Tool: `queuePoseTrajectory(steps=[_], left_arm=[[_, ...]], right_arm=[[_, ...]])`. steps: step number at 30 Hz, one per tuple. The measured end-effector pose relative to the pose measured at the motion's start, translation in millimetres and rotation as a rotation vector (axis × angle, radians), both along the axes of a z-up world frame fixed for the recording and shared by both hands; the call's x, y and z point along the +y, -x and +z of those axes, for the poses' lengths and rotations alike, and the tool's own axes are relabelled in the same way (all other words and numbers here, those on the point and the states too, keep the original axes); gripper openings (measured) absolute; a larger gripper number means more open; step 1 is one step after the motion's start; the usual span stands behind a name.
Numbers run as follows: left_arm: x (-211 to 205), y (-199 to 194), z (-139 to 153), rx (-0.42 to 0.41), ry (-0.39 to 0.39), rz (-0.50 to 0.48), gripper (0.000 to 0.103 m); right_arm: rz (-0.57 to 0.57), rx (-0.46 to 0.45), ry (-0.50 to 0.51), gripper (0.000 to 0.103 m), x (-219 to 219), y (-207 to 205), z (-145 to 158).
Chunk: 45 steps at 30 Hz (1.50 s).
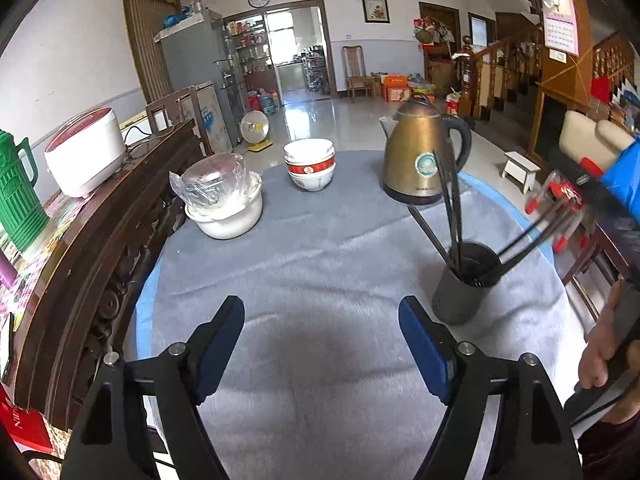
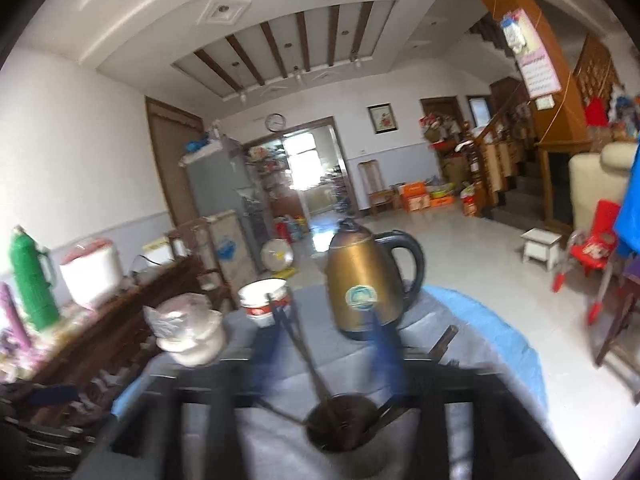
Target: Organize utensils
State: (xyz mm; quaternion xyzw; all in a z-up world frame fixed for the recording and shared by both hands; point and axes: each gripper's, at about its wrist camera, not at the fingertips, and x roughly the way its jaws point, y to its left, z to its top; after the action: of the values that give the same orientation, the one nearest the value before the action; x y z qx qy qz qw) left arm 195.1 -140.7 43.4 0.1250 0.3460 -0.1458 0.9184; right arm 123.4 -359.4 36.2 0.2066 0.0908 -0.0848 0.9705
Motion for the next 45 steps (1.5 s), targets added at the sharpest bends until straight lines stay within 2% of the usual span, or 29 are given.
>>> queuePoseTrajectory(steps=[4, 6, 16, 26, 39, 45], left_arm=[[4, 12, -2, -0.001, -0.014, -0.007, 0.083], [6, 18, -4, -0.009, -0.022, -0.007, 0.087], [6, 24, -19, 0.007, -0.051, -0.004, 0.087], [3, 25, -19, -0.016, -0.066, 0.01, 0.087], [7, 14, -33, 0.008, -0.075, 0.041, 0.087], [5, 13, -36, 0.017, -0.08, 0.048, 0.087]], right_arm=[[-0.037, -0.035, 0.013, 0.078, -3, 34, 7], [-0.06, -0.031, 0.016, 0.078, -7, 49, 5], [-0.115, 0.109, 0.028, 0.077, -14, 98, -21], [-0.064, 0.187, 0.042, 0.077, 7, 93, -27], [-0.028, 0.297, 0.011, 0.077, 27, 68, -42], [-0.014, 0.316, -0.005, 0.077, 34, 63, -44]])
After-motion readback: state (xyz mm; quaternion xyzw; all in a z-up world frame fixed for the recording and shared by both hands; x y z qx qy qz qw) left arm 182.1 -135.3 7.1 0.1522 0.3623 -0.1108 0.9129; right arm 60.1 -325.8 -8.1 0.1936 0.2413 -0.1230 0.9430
